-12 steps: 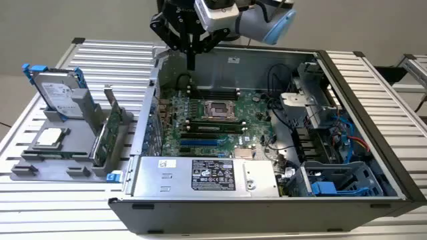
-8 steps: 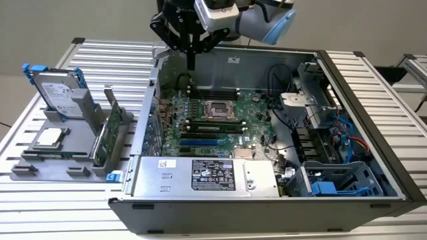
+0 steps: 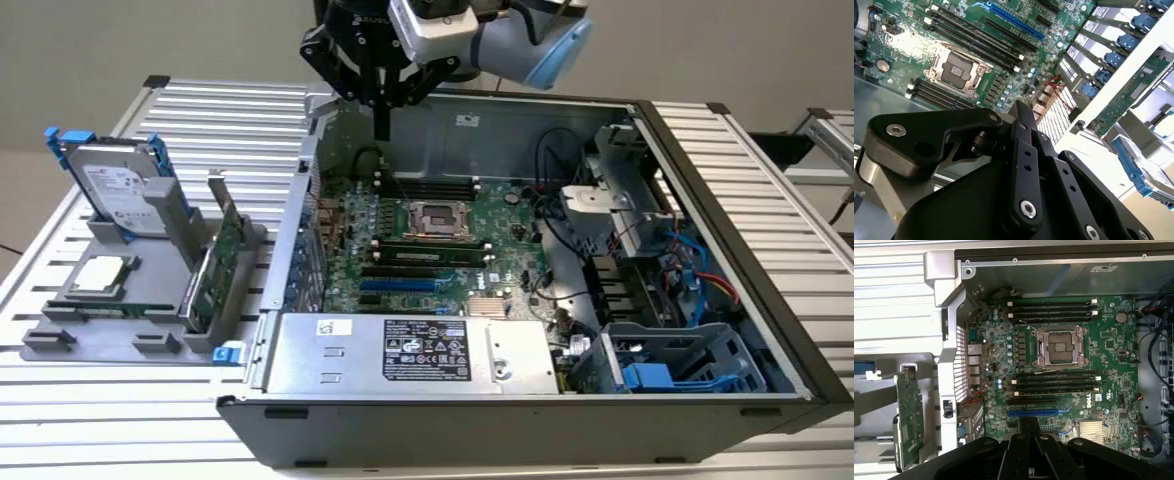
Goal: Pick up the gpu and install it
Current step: 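Reach for the gpu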
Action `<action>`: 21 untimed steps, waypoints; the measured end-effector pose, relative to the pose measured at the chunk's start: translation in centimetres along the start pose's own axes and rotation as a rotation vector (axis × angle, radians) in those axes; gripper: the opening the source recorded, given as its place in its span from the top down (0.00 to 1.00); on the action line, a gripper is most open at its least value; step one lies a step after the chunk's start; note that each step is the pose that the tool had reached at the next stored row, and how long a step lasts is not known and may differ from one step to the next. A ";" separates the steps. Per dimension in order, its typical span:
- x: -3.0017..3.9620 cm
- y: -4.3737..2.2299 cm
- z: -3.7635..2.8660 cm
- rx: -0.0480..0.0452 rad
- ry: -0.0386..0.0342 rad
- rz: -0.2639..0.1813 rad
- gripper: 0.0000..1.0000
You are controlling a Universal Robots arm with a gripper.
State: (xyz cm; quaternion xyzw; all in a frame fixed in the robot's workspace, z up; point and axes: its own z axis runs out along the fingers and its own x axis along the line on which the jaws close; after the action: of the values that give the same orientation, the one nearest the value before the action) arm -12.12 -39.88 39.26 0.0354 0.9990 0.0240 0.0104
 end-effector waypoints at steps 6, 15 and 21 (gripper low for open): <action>0.74 -0.05 -0.02 0.0000 0.0000 0.000 1.00; 1.95 -0.14 -0.04 0.0000 0.0000 0.000 1.00; 2.69 -0.19 -0.06 0.0000 -0.0001 0.000 1.00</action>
State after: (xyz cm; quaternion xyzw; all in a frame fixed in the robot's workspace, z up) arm -14.82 -39.88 39.26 0.0354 0.9990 0.0240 0.0104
